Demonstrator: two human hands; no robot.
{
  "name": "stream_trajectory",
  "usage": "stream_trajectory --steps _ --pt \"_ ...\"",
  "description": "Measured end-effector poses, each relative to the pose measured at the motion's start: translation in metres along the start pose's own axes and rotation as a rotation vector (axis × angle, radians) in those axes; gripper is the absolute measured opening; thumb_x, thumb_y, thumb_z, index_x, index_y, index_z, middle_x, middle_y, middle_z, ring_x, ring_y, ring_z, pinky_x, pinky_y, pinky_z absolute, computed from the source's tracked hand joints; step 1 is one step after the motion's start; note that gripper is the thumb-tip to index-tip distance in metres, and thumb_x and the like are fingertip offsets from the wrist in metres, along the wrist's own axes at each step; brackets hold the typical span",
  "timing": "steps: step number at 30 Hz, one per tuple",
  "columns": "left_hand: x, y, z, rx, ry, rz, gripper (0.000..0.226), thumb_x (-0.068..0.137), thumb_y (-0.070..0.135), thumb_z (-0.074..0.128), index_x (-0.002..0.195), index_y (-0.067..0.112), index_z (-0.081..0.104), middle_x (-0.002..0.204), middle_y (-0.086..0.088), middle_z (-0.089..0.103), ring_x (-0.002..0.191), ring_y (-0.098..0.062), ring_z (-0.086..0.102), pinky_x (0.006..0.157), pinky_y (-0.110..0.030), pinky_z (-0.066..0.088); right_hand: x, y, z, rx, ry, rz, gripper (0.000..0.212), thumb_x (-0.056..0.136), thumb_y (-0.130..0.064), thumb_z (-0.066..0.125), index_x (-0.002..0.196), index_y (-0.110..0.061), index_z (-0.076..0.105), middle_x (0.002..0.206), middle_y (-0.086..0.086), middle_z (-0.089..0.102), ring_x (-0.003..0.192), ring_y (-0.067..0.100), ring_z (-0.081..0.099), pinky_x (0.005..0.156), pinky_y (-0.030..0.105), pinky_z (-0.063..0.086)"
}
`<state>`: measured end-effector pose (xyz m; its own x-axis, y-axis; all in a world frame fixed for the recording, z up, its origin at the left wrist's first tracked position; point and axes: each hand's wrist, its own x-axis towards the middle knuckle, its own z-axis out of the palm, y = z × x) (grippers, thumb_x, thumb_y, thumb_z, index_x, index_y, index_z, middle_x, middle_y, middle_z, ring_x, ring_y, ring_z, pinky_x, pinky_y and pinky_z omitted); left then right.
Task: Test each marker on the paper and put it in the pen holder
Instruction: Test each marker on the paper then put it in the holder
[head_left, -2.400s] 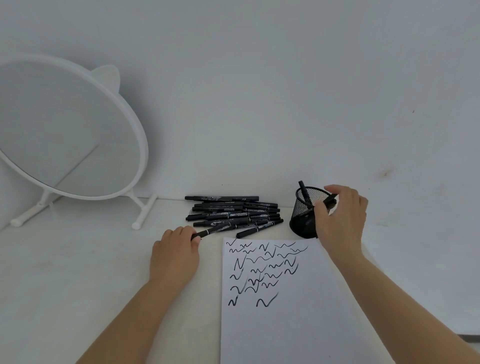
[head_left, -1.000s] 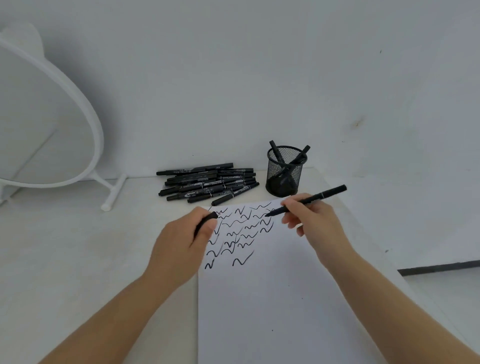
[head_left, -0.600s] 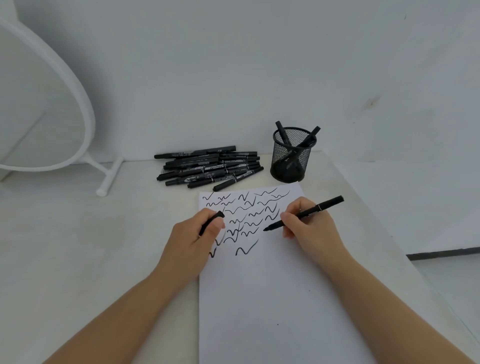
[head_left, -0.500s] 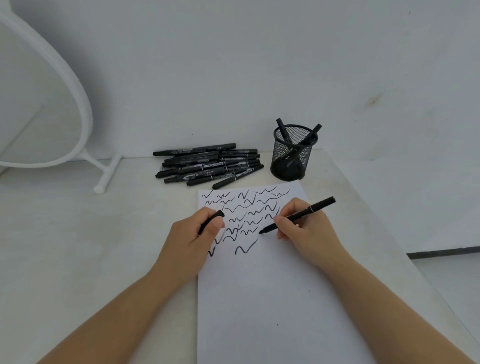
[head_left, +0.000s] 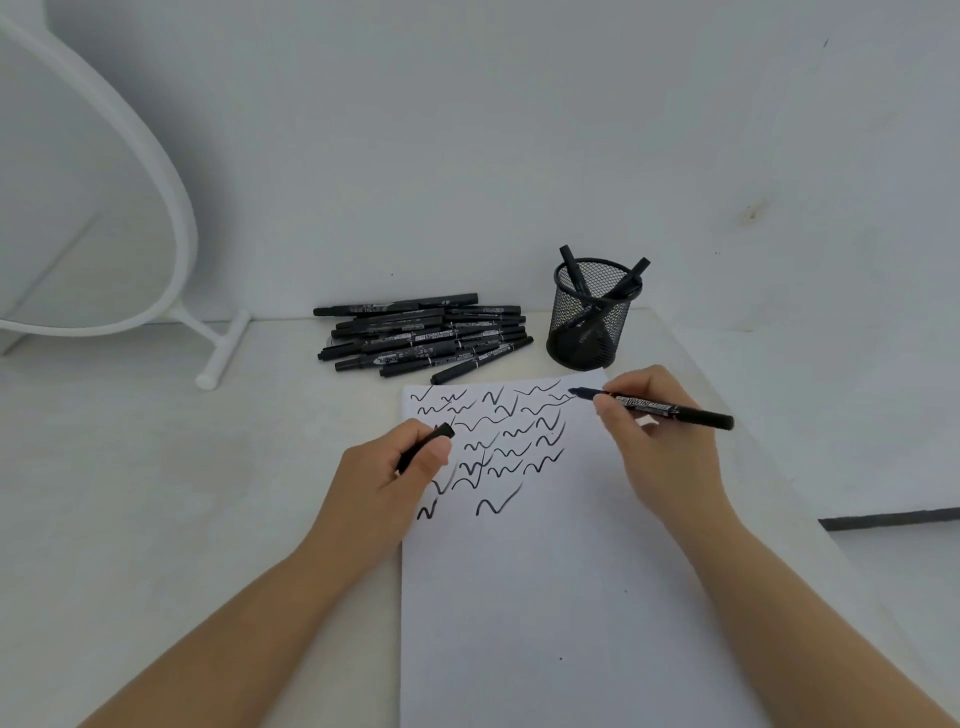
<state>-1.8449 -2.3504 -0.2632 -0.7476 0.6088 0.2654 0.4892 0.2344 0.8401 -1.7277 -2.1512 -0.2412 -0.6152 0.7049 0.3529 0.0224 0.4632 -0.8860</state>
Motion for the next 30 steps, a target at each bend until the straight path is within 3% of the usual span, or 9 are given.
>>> stream_trajectory --steps 3,6,10,15,19,24,26,30 --pt "-0.001 0.002 0.001 0.036 -0.017 0.031 0.024 0.092 0.037 0.048 0.075 0.021 0.055 0.049 0.015 0.046 0.046 -0.005 0.038 0.046 -0.012 0.030 0.003 -0.018 0.002 0.164 -0.053 0.097 0.016 0.084 -0.013 0.063 0.076 -0.026 0.061 0.067 -0.005 0.065 0.059 0.004 0.058 0.051 0.017 0.046" --pt "-0.003 0.004 0.001 0.068 -0.030 0.050 0.026 0.089 0.046 0.037 0.079 0.026 0.052 0.052 0.018 0.049 0.045 -0.005 0.040 0.047 -0.013 0.032 0.004 -0.032 0.011 0.496 -0.144 0.338 0.013 0.089 -0.018 0.056 0.078 -0.020 0.062 0.061 -0.005 0.066 0.055 0.007 0.057 0.047 0.019 0.044" --pt "-0.005 0.007 0.002 0.075 -0.070 0.079 0.027 0.088 0.041 0.034 0.084 0.022 0.052 0.057 0.019 0.051 0.048 -0.005 0.042 0.048 -0.014 0.031 -0.001 -0.033 0.032 0.803 -0.159 0.506 0.028 0.093 -0.020 0.045 0.072 -0.012 0.061 0.054 0.004 0.062 0.046 0.012 0.052 0.043 0.021 0.041" --pt "-0.004 0.006 -0.001 0.141 -0.099 0.116 0.030 0.087 0.043 0.035 0.088 0.021 0.056 0.062 0.013 0.052 0.056 -0.005 0.045 0.051 -0.018 0.032 -0.010 -0.015 0.038 0.846 -0.157 0.498 0.024 0.094 -0.011 0.040 0.073 -0.008 0.051 0.049 0.008 0.060 0.041 0.014 0.048 0.042 0.021 0.040" --pt "-0.003 0.006 0.000 0.208 -0.131 0.147 0.026 0.086 0.043 0.036 0.089 0.026 0.055 0.067 0.008 0.053 0.063 -0.010 0.047 0.062 -0.030 0.040 -0.010 -0.011 0.038 0.800 -0.197 0.466 0.025 0.093 -0.008 0.040 0.069 -0.009 0.047 0.049 0.009 0.060 0.039 0.015 0.047 0.041 0.020 0.040" --pt "-0.004 0.007 0.000 0.271 -0.156 0.181 0.014 0.086 0.043 0.038 0.085 0.039 0.052 0.066 0.015 0.051 0.071 -0.008 0.049 0.059 -0.018 0.036 -0.013 -0.009 0.041 0.700 -0.262 0.420 0.021 0.090 -0.009 0.045 0.069 -0.010 0.049 0.050 0.009 0.061 0.039 0.016 0.046 0.041 0.022 0.040" --pt "-0.004 0.008 -0.001 0.286 -0.162 0.182 0.010 0.087 0.043 0.039 0.080 0.045 0.046 0.064 0.016 0.050 0.072 -0.006 0.048 0.059 -0.015 0.034 -0.014 -0.009 0.042 0.669 -0.286 0.403 0.014 0.079 -0.017 0.052 0.067 -0.011 0.050 0.051 0.009 0.061 0.040 0.016 0.047 0.040 0.022 0.039" --pt "-0.004 0.008 -0.001 0.300 -0.167 0.198 0.011 0.087 0.043 0.039 0.080 0.042 0.047 0.067 0.018 0.052 0.073 -0.005 0.047 0.060 -0.015 0.034 -0.018 -0.011 0.041 0.615 -0.324 0.359 0.014 0.077 -0.022 0.054 0.065 -0.015 0.052 0.054 0.008 0.063 0.043 0.017 0.050 0.042 0.024 0.041"
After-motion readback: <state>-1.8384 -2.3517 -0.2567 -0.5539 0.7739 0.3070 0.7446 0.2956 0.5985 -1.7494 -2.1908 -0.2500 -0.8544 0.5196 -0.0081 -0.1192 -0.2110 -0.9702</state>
